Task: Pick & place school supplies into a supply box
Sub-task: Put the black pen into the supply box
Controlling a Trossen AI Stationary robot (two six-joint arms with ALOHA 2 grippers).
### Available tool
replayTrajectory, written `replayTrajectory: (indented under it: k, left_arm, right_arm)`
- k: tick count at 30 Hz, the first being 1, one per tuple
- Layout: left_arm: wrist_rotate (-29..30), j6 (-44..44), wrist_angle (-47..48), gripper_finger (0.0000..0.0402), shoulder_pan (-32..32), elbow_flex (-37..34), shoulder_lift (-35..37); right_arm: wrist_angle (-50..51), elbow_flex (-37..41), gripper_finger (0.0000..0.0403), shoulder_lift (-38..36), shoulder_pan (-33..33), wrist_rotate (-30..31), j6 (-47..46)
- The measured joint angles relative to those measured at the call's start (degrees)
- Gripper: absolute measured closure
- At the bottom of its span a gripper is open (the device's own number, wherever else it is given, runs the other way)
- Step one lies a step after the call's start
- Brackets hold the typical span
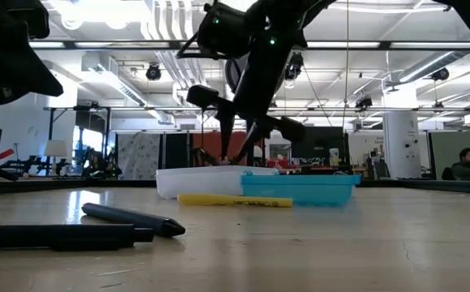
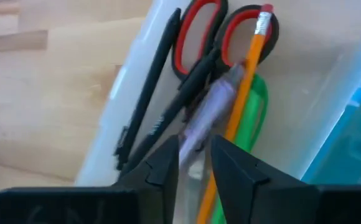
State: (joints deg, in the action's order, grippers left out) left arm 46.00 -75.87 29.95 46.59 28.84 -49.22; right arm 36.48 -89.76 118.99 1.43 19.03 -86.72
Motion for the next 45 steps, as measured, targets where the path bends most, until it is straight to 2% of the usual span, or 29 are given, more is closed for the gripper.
replayTrajectory:
  k: [6, 10, 14, 17, 23, 27, 30, 37, 41, 45]
  left_arm:
    - [-1.2, 0.5, -1.4, 0.0361, 0.0, 0.0, -1.9]
    - [-3.9, 6.0, -5.3, 0.0333, 0.0, 0.1, -3.6]
    - [-12.0, 19.4, -11.5, 0.0325, 0.0, 0.0, -5.6]
    - [-18.0, 24.9, -14.2, 0.0325, 0.0, 0.0, -7.9]
    - [-22.0, 25.1, -15.2, 0.0326, 0.1, 1.5, -14.4]
    - [-22.1, 26.8, -15.5, 0.0326, 0.3, 6.5, -20.2]
    - [-22.1, 28.3, -14.9, 0.0326, 0.8, 11.5, -25.5]
    - [-22.2, 29.3, -10.5, 0.0326, 2.5, 21.4, -37.9]
    - [-21.8, 29.3, -9.9, 0.0326, 2.5, 27.6, -45.4]
    - [-21.6, 29.0, -5.2, 0.0326, 1.9, 33.2, -51.9]
  right_arm:
    - [0.7, -0.1, 0.027, -2.2, -0.6, 0.6, 9.3]
    - [0.6, -0.6, 0.0239, -5.3, -3.0, 3.8, 22.5]
    - [0.6, -0.9, 0.0215, -9.9, -6.9, 3.2, 40.7]
    - [2.7, -0.9, 0.0206, -12.9, -10.2, 3.2, 47.1]
    - [16.3, -0.9, 0.0204, -17.6, -15.6, 4.9, 45.4]
    - [26.8, -0.8, 0.0204, -19.6, -19.8, 9.1, 42.9]
    - [32.4, -0.6, 0.0204, -20.6, -22.0, 9.5, 42.6]
    - [38.4, 2.8, 0.0204, -21.6, -25.6, 9.9, 43.6]
    - [38.1, 7.6, 0.0204, -23.6, -26.2, 10.1, 43.6]
    - [37.6, 12.6, 0.0204, -27.0, -26.5, 10.4, 43.6]
